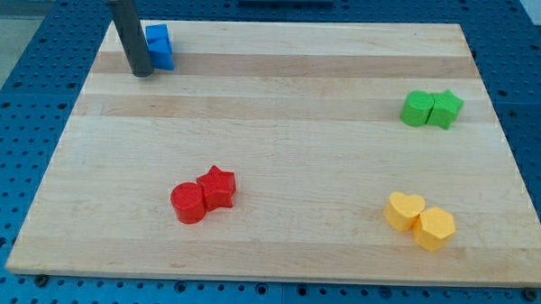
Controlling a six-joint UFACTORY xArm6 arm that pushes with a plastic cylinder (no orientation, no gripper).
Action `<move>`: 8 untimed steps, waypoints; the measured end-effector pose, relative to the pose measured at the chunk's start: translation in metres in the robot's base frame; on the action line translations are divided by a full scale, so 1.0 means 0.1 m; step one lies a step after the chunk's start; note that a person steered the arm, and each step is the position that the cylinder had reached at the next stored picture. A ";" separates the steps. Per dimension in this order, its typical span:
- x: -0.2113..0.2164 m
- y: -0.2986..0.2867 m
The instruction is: Move the blue triangle into the blue cube
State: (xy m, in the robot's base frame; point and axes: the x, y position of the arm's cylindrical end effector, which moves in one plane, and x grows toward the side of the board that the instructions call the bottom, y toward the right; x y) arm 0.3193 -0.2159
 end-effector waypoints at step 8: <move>0.96 1.23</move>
